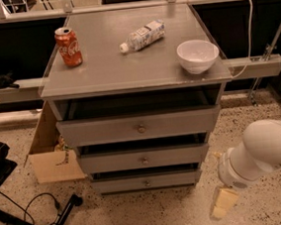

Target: Open bottom drawer

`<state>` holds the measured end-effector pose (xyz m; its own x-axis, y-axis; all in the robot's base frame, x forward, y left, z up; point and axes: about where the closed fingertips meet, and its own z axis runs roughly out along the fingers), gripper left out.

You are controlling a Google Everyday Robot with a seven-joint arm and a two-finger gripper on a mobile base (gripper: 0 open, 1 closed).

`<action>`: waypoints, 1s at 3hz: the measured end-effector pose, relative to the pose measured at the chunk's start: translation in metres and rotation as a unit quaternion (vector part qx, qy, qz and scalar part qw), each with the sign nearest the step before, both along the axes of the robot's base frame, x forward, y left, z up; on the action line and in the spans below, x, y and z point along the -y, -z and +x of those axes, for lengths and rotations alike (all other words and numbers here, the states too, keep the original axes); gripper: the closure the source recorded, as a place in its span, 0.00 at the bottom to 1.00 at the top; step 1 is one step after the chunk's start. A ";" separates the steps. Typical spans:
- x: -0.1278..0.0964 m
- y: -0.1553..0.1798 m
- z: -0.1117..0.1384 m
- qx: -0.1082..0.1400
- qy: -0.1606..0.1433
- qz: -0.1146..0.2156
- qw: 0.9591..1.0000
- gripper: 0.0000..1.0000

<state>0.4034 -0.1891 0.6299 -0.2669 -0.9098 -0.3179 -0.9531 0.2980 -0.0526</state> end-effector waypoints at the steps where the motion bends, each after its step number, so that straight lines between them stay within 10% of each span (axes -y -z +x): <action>1: -0.001 0.001 -0.001 -0.001 0.000 -0.005 1.000 0.00; 3: -0.021 0.131 0.015 -0.042 -0.020 0.024 0.999 0.00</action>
Offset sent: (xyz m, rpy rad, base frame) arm 0.0068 0.0235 -0.1401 0.1016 0.1198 0.0118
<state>0.4186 -0.1677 0.4993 -0.2579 -0.9043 -0.3401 -0.9648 0.2595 0.0417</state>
